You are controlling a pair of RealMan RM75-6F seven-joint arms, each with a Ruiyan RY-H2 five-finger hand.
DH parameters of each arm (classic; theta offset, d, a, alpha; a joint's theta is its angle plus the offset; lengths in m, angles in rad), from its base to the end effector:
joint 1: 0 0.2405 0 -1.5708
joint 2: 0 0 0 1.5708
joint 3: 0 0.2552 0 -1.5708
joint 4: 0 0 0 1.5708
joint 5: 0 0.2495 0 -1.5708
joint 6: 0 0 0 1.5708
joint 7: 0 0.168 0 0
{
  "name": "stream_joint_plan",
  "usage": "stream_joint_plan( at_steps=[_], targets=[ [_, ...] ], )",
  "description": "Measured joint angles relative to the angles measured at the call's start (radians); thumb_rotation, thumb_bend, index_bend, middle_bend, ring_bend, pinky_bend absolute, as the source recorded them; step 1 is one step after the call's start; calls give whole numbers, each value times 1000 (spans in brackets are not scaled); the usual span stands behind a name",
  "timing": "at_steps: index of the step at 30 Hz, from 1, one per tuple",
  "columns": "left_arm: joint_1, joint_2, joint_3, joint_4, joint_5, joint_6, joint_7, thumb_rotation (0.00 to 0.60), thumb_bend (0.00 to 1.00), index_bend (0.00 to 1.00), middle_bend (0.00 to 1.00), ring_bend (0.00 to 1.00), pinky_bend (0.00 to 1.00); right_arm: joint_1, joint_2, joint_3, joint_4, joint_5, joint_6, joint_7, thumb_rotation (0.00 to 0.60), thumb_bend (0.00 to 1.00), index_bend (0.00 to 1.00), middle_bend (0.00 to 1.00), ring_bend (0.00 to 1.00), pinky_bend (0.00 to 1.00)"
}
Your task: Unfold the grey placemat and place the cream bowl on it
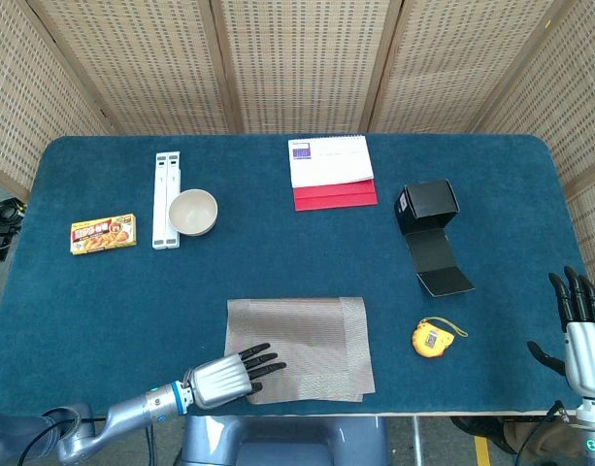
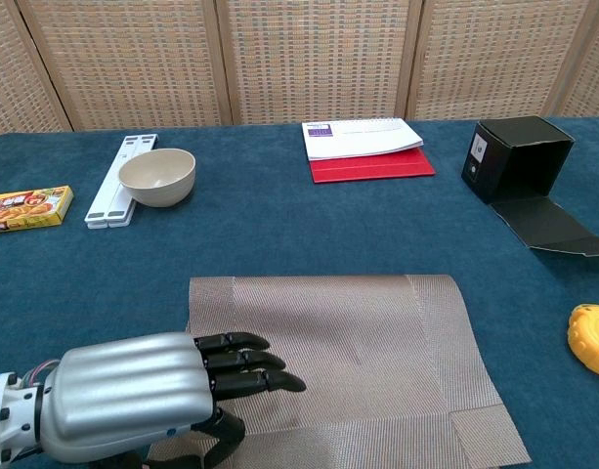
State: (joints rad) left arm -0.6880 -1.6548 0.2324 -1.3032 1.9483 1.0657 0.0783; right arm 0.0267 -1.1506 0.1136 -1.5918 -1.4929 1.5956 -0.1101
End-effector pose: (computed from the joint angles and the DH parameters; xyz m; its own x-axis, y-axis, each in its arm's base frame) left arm -0.1648 0.2082 -0.1385 0.6936 0.1896 0.6950 0.3833 -0.9139 -0.1333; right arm -0.3267 -0.2030 0.1424 0.4819 0.1417 0.8647 -0.8761 0.0663 0.4775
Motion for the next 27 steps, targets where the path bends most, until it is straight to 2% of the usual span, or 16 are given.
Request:
stream_joint_plan(
  at_steps=[4, 10, 16, 21, 27],
  targets=[
    [-5, -6, -53, -3, -39, 24, -40, 600, 516, 765, 0, 0, 0, 0, -1, -2, -2, -4, 1, -2, 600, 0, 0, 0, 0, 0],
    [-38, -4, -195, -14, -150, 32, -93, 600, 516, 768, 0, 0, 0, 1, -4, -5, -2, -8, 0, -12, 600, 0, 0, 0, 0, 0],
    [-102, -2, -359, 3, -327, -44, -114, 600, 516, 769, 0, 0, 0, 3, -8, -6, -2, -6, -4, -24, 600, 0, 0, 0, 0, 0],
    [-169, -29, -472, 100, -478, -132, -113, 600, 516, 770, 0, 0, 0, 4, -9, -4, -2, 5, -11, -27, 600, 0, 0, 0, 0, 0],
    [-214, -85, -536, 243, -571, -170, -122, 600, 513, 768, 0, 0, 0, 8, -7, 1, -4, 22, -28, -33, 600, 0, 0, 0, 0, 0]
  ],
)
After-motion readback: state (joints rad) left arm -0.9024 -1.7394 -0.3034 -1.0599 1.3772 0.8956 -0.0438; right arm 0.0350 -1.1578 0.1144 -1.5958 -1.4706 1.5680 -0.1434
